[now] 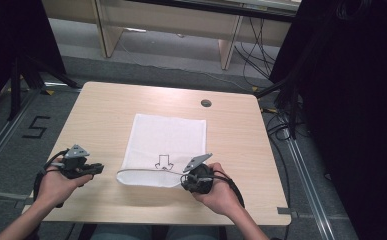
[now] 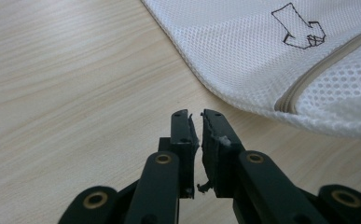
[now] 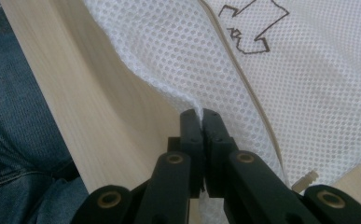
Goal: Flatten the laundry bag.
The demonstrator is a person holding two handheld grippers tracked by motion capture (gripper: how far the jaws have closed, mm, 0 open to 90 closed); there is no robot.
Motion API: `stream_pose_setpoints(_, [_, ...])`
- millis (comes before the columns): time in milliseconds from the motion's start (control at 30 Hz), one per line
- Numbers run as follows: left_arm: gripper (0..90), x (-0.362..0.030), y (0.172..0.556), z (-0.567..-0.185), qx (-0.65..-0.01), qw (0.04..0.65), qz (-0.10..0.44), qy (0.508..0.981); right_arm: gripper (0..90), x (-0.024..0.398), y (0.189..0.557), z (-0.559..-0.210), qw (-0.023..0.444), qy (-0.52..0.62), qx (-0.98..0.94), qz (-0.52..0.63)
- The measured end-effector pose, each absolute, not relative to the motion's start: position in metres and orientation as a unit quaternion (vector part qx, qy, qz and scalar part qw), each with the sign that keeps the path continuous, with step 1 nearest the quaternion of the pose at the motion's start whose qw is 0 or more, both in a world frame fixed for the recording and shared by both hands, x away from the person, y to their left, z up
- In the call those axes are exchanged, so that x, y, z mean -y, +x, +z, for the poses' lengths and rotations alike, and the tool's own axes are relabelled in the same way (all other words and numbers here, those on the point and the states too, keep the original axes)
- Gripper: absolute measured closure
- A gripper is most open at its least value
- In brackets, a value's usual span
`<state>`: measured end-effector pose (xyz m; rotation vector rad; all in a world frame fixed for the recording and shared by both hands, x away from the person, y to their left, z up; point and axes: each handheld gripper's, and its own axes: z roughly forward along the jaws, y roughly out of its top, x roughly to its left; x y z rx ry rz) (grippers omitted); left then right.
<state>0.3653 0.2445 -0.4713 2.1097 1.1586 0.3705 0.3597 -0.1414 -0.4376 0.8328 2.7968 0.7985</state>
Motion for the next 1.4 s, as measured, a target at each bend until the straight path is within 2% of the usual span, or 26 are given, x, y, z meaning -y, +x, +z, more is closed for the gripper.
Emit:
stream_pose_setpoints(100, [81.9,-0.241,0.364,-0.473,-0.451,0.356,0.145,0.805,89.4,0.144,0.359,-0.440,0.059,0.276,-0.923,0.260])
stream_pose_setpoints(233, [81.5,-0.240,0.364,-0.473,-0.436,0.347,0.143,0.818,89.5,0.147,0.359,-0.444,0.054,0.278,-0.923,0.258])
stream_pose_setpoints(333, [80.5,-0.233,0.362,-0.476,-0.438,0.369,0.137,0.808,89.4,0.149,0.355,-0.449,0.039,0.289,-0.922,0.254])
stream_pose_setpoints(667, [78.0,-0.216,0.360,-0.480,-0.416,0.370,0.132,0.820,88.0,0.154,0.347,-0.467,0.014,0.278,-0.931,0.235])
stream_pose_setpoints(1000, [76.9,-0.203,0.356,-0.483,-0.398,0.370,0.118,0.831,86.1,0.158,0.342,-0.475,0.012,0.281,-0.932,0.228])
stream_pose_setpoints(1100, [76.6,-0.200,0.355,-0.485,-0.396,0.372,0.113,0.832,84.2,0.159,0.341,-0.475,0.013,0.282,-0.932,0.229])
stream_pose_setpoints(1233, [75.2,-0.198,0.354,-0.485,-0.394,0.378,0.114,0.830,75.5,0.159,0.338,-0.473,0.017,0.287,-0.929,0.232])
stream_pose_setpoints(1400, [72.0,-0.198,0.354,-0.484,-0.391,0.389,0.114,0.826,70.1,0.160,0.334,-0.462,0.018,0.312,-0.915,0.254])
